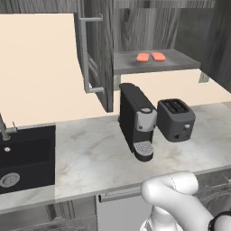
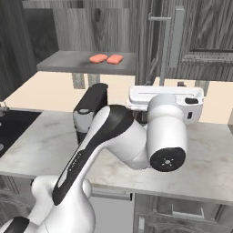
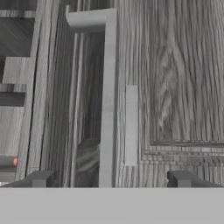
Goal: Pick up the bar soap and bar soap from the sink, and place them back in the cabinet, and close the cabinet doors.
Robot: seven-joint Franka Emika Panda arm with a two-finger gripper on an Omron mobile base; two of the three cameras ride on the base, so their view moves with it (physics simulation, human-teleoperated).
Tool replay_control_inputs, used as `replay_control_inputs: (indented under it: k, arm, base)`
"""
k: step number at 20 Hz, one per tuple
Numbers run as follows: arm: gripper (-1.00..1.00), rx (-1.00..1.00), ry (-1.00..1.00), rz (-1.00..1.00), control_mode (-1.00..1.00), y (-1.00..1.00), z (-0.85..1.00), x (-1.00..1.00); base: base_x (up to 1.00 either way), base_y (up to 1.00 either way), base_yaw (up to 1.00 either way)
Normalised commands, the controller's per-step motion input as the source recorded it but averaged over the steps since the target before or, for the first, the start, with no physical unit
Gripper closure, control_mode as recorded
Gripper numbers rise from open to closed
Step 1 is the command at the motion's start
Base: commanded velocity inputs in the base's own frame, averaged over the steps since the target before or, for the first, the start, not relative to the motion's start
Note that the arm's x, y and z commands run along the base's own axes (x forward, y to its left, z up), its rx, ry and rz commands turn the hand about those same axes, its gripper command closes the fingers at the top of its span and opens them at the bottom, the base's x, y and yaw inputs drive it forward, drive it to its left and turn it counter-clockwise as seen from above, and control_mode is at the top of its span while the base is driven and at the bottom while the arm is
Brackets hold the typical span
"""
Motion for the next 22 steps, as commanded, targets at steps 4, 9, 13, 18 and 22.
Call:
replay_control_inputs:
  k: [4,9,13,18,22]
  arm:
    - [-1.00,0.00,0.00,0.09,-1.00,-0.19,0.00,0.15]
    - [-1.00,0.00,0.00,0.10,-1.00,-0.08,0.00,0.09]
    - [-1.00,0.00,0.00,0.11,-1.00,0.00,0.00,0.04]
    - [-1.00,0.00,0.00,0.12,-1.00,0.00,0.00,0.00]
    - [-1.00,0.00,0.00,0.10,-1.00,0.00,0.00,0.00]
  base:
    - [0.00,0.00,0.00]
    - [0.00,0.00,0.00]
    - [0.00,0.00,0.00]
    - [0.00,0.00,0.00]
    - [0.00,0.00,0.00]
